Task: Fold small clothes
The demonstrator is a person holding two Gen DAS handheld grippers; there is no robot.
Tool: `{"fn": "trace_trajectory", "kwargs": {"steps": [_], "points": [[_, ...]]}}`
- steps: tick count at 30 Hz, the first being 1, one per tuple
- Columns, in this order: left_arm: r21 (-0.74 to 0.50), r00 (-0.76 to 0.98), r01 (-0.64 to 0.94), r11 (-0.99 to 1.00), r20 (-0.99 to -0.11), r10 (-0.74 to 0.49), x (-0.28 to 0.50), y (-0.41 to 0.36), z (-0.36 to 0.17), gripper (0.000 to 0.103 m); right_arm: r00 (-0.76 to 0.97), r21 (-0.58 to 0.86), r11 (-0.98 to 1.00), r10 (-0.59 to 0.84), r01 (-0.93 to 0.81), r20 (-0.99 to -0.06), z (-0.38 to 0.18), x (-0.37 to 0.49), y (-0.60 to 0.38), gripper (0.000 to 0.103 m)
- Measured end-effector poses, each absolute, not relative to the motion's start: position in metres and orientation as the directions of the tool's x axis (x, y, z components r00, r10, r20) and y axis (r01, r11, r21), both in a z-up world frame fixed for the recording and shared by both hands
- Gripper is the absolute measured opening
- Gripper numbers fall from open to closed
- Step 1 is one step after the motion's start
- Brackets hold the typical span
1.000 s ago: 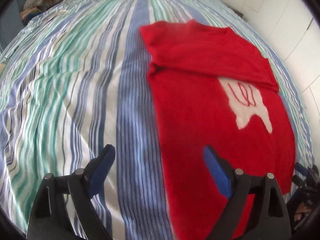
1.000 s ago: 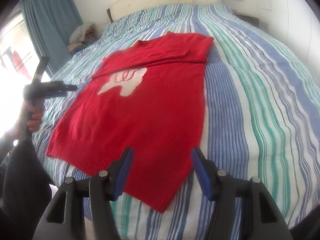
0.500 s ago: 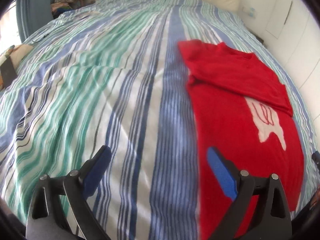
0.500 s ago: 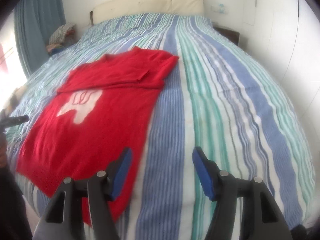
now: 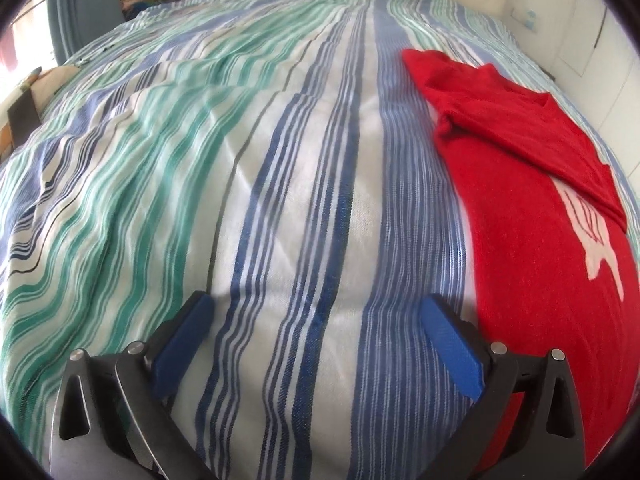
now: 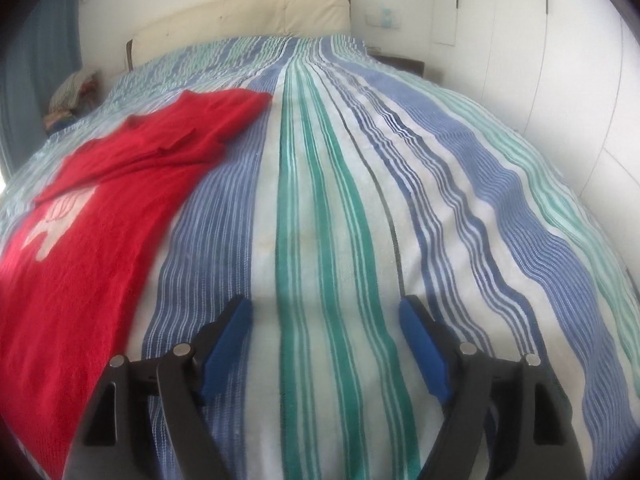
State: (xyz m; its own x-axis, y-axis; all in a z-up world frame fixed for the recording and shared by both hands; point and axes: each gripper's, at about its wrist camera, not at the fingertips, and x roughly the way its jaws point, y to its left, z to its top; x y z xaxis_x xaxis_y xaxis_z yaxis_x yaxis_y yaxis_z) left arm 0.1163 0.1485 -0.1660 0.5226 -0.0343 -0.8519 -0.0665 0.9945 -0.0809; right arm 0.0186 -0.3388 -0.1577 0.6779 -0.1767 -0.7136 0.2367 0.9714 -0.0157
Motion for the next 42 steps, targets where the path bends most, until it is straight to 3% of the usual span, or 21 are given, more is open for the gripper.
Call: {"fn": "trace_trajectory", "kwargs": {"steps": [42], "points": [[-0.046,0.532,-0.069,0.997,-0.847,-0.002,0.1172,0.1448,-0.1658,0.103,0.680,-0.032,0.971,-0.190,0.237,-0.708,-0.1619,0.0196,-0.3363,0.080]]}}
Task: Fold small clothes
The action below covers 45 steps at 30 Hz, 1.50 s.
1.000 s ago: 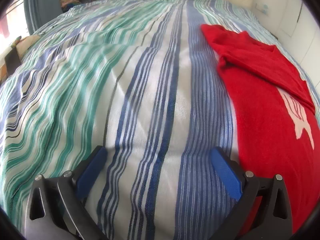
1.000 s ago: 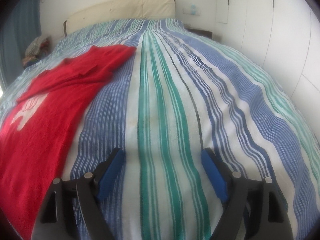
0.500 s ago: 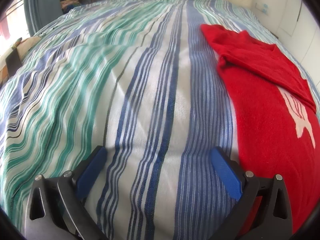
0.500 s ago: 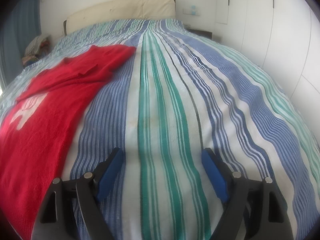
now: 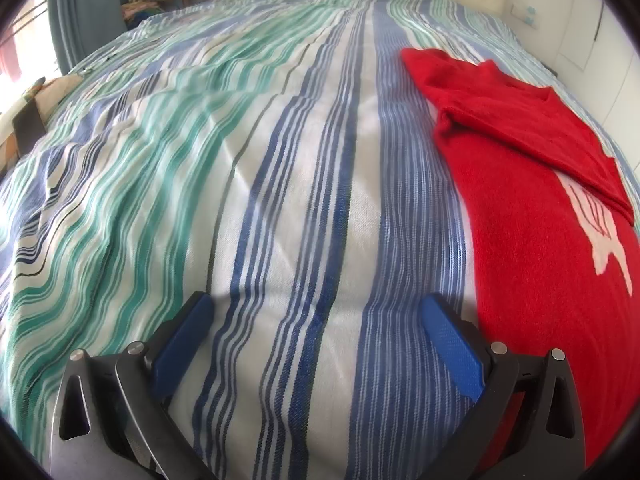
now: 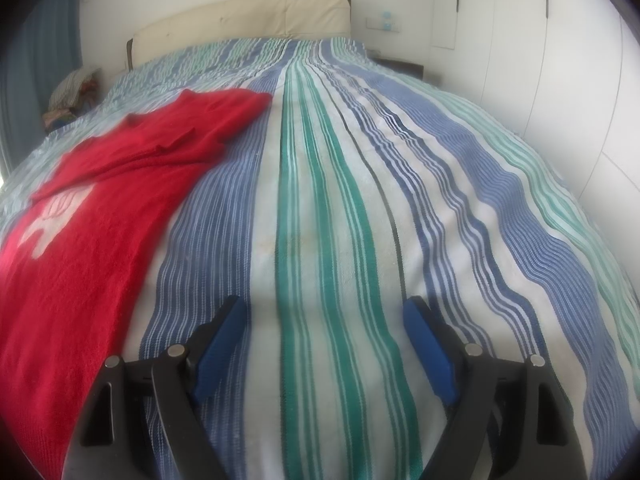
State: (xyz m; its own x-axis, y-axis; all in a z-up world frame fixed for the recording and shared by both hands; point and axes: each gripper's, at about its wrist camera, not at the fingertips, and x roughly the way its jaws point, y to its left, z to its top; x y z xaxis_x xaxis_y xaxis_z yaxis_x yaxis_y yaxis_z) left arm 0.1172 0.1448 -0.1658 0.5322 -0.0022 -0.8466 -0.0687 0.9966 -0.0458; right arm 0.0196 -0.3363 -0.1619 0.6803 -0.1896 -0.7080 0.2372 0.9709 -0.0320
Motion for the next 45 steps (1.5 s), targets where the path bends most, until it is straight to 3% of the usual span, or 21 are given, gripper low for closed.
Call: {"fn": "trace_trajectory", "kwargs": {"steps": [45], "points": [[-0.045,0.532,-0.069,0.997,-0.847,-0.001,0.1174,0.1453,-0.1654,0.103,0.675,-0.052,0.969,-0.206,0.241,-0.709,-0.1620,0.0198,-0.3359,0.081]]}}
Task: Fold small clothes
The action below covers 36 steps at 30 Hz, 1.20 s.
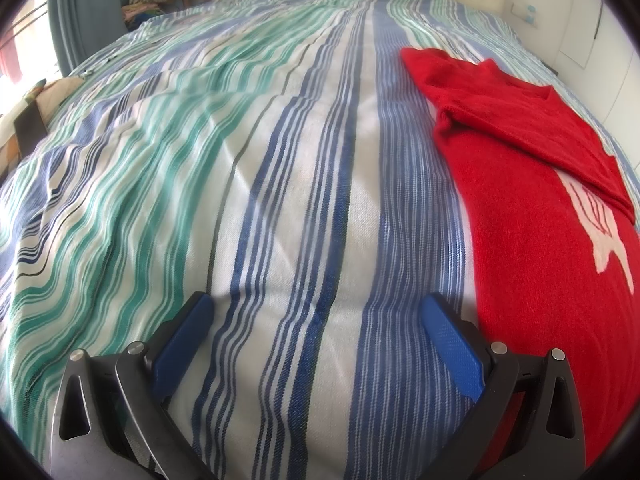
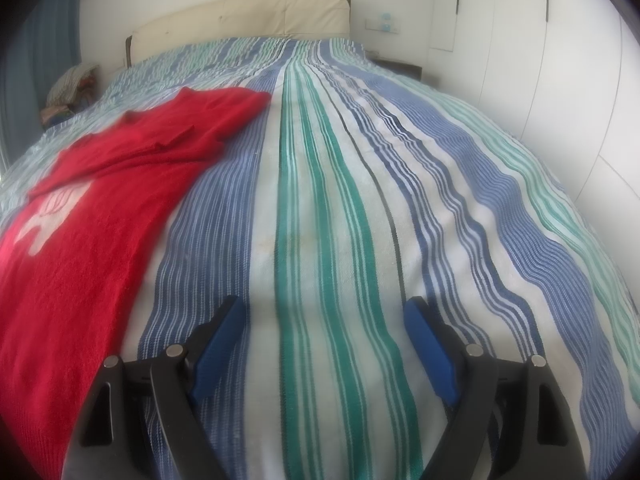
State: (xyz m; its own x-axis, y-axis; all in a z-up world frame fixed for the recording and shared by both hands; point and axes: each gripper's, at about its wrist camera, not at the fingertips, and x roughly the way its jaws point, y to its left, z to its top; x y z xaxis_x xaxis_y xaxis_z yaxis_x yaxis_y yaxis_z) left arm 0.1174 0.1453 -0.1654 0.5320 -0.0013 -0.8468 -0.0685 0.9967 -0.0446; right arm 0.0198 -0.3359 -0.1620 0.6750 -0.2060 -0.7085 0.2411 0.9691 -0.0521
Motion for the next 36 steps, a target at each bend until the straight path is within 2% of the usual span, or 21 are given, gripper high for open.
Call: {"fn": "trace_trajectory", "kwargs": {"steps": [4,8,12,14,15,16,18,20,22,23,24,25,26,27,28,33,36], "points": [[-0.085,0.490,-0.073,0.994,-0.871,-0.038,0.116,0.151,-0.154,0.102,0.670,-0.049,0.970,-0.202,0.240,-0.715,-0.161,0.020,-0.337,0.084],[-0.257,0.440,-0.010,0.966,-0.869,-0.226,0.092,0.156,-0.124,0.101,0.614,-0.026,0.974,-0.161,0.223,-0.772,-0.143,0.018,-0.337,0.084],[-0.332,0.327,0.117,0.936,-0.877,-0.352,0.052,0.135,-0.112,0.101,0.626,0.101,0.987,0.001,0.124,-0.780,-0.106,-0.010,-0.326,0.084],[-0.345,0.276,0.148,0.927,-0.886,-0.374,0.036,0.122,-0.115,0.100,0.593,0.189,0.980,0.118,0.058,-0.796,-0.096,-0.026,-0.313,0.084],[-0.354,0.254,0.155,0.922,-0.888,-0.384,0.031,0.117,-0.118,0.096,0.566,0.247,0.969,0.187,0.029,-0.803,-0.095,-0.033,-0.307,0.084],[-0.362,0.232,0.158,0.919,-0.891,-0.391,0.027,0.111,-0.121,0.085,0.536,0.305,0.952,0.253,0.008,-0.806,-0.096,-0.040,-0.300,0.084],[-0.364,0.197,0.170,0.916,-0.898,-0.393,0.023,0.102,-0.127,0.073,0.482,0.394,0.919,0.350,-0.011,-0.803,-0.104,-0.050,-0.287,0.084],[-0.352,0.190,0.179,0.919,-0.904,-0.383,0.021,0.094,-0.130,0.068,0.446,0.441,0.897,0.385,0.023,-0.808,-0.117,-0.056,-0.281,0.083],[-0.345,0.177,0.182,0.921,-0.910,-0.376,0.016,0.085,-0.131,0.053,0.427,0.479,0.876,0.411,0.060,-0.805,-0.131,-0.056,-0.280,0.072],[-0.342,0.168,0.181,0.922,-0.913,-0.372,0.016,0.084,-0.133,0.049,0.419,0.493,0.867,0.422,0.074,-0.804,-0.138,-0.055,-0.278,0.069],[-0.340,0.160,0.176,0.924,-0.916,-0.368,0.017,0.084,-0.134,0.036,0.410,0.514,0.854,0.441,0.083,-0.799,-0.144,-0.053,-0.276,0.066],[-0.344,0.148,0.171,0.923,-0.918,-0.369,0.017,0.086,-0.135,0.014,0.393,0.545,0.835,0.475,0.083,-0.787,-0.151,-0.051,-0.272,0.058],[-0.364,0.131,0.161,0.918,-0.914,-0.385,0.017,0.088,-0.136,0.007,0.367,0.570,0.818,0.508,0.077,-0.779,-0.159,-0.049,-0.266,0.049],[-0.381,0.126,0.145,0.913,-0.908,-0.399,0.017,0.092,-0.134,0.007,0.345,0.562,0.823,0.507,0.077,-0.790,-0.163,-0.046,-0.262,0.016],[-0.396,0.128,0.134,0.908,-0.902,-0.412,0.017,0.096,-0.130,0.006,0.338,0.536,0.840,0.483,0.083,-0.808,-0.165,-0.046,-0.260,0.006],[-0.514,0.172,0.120,0.849,-0.832,-0.528,0.029,0.104,-0.090,0.005,0.418,0.563,0.823,0.487,0.077,-0.767,-0.129,-0.047,-0.273,0.006],[-0.572,0.223,0.143,0.807,-0.776,-0.590,0.068,0.102,-0.062,0.005,0.482,0.564,0.825,0.476,0.045,-0.735,-0.099,-0.032,-0.282,0.006]]}}
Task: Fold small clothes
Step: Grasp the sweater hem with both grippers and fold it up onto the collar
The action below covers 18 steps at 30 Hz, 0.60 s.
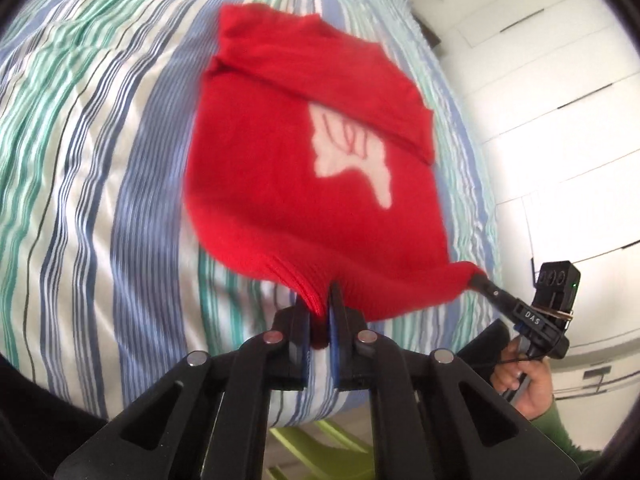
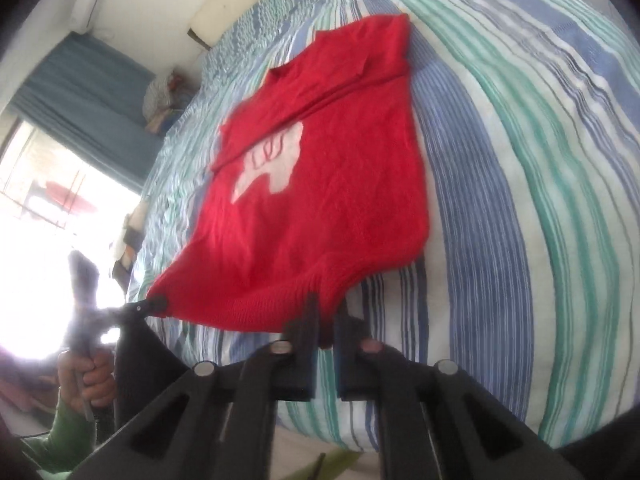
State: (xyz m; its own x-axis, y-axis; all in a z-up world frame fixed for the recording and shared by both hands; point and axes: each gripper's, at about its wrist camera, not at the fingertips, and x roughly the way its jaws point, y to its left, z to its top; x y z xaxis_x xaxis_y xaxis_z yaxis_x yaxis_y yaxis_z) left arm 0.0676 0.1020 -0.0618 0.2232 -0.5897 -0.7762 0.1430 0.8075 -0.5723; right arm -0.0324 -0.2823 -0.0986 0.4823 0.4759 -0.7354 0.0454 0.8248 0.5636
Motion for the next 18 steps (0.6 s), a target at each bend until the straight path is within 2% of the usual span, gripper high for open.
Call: {"fn": "trace_trajectory", "kwargs": {"steps": [6,12,14,15,16,17,18], "points": [[-0.544,0.344,0.175,0.820,-0.747,-0.569,0.204,0.082,-0.034,0.005,0.605,0.513,0.858,0.401,0.015,-0.688,-0.058,0.077,-0.311,0.005],[-0.468,0.369,0.097,0.878,-0.802,-0.469,0.331,0.059,-0.057,0.009,0.638,0.479,0.876,0.343,0.047,-0.689,-0.054,0.229,-0.326,0.005],[-0.415,0.361,0.026,0.909,-0.845,-0.396,0.357,0.058,-0.071,0.023,0.649,0.481,0.875,0.334,0.056,-0.684,-0.062,0.266,-0.329,0.006],[-0.383,0.364,-0.013,0.924,-0.862,-0.352,0.364,0.061,-0.075,0.042,0.650,0.495,0.867,0.339,0.066,-0.680,-0.068,0.281,-0.331,0.011],[-0.370,0.379,-0.034,0.928,-0.864,-0.331,0.366,0.067,-0.077,0.058,0.650,0.491,0.866,0.319,0.095,-0.689,-0.073,0.291,-0.332,0.025],[-0.368,0.404,-0.045,0.929,-0.857,-0.320,0.365,0.073,-0.076,0.062,0.654,0.485,0.865,0.296,0.124,-0.696,-0.077,0.297,-0.333,0.033],[-0.366,0.426,-0.048,0.929,-0.849,-0.313,0.360,0.077,-0.075,0.064,0.664,0.493,0.860,0.291,0.135,-0.689,-0.079,0.298,-0.334,0.037]]}}
